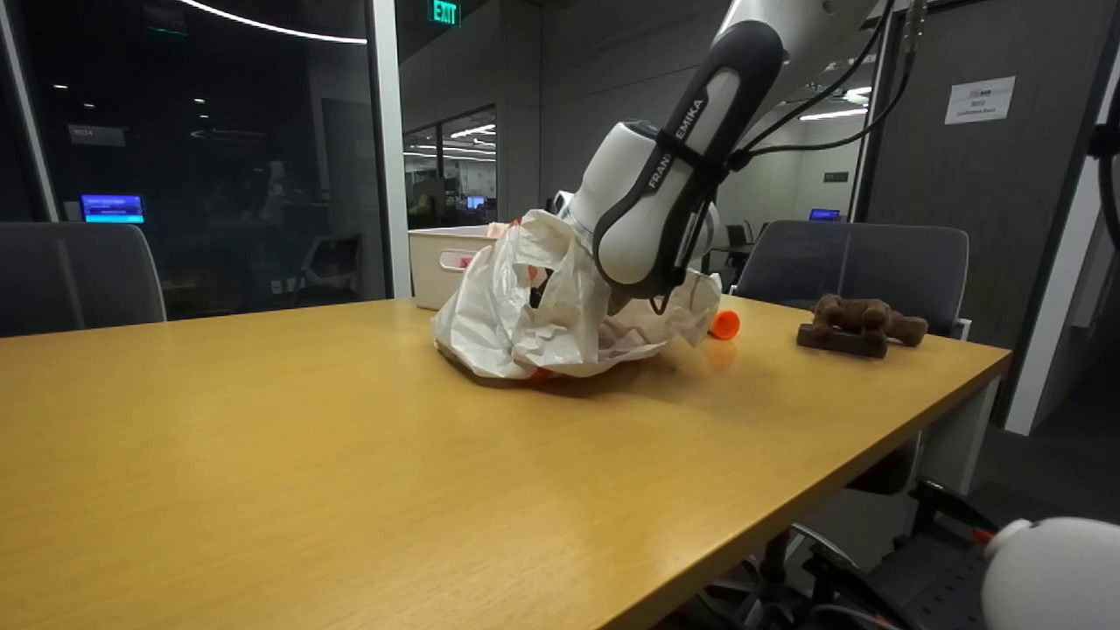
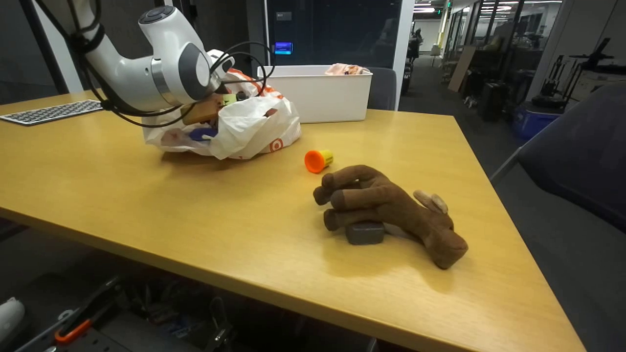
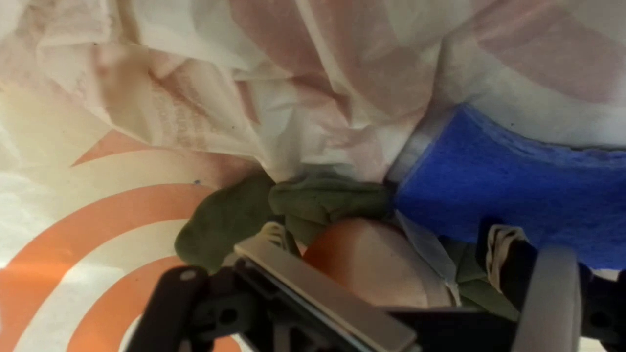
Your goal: Remove the items from the plastic bag and place them on the table.
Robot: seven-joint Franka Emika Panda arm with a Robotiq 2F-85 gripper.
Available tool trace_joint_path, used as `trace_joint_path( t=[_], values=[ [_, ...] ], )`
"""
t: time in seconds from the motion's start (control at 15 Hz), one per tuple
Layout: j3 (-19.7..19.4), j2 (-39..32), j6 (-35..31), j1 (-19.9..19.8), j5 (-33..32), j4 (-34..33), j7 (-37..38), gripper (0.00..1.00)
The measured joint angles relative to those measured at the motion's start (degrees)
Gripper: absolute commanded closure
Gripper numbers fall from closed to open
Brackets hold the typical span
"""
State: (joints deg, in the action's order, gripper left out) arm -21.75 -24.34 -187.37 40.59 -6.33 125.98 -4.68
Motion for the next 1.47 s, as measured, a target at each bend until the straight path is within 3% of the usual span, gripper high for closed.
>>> trace_joint_path(
  t=[0.6, 0.8, 1.47],
  values=[
    [3.9, -1.6, -3.1, -3.6, -0.2, -2.6, -0.2, 0.95],
    [4.2, -1.8, -3.4, -4.4, -0.2, -2.6, -0.2, 1.0],
    [3.3, -0.4, -2.3, -4.8, -0.2, -2.7, -0.1, 0.96]
  ],
)
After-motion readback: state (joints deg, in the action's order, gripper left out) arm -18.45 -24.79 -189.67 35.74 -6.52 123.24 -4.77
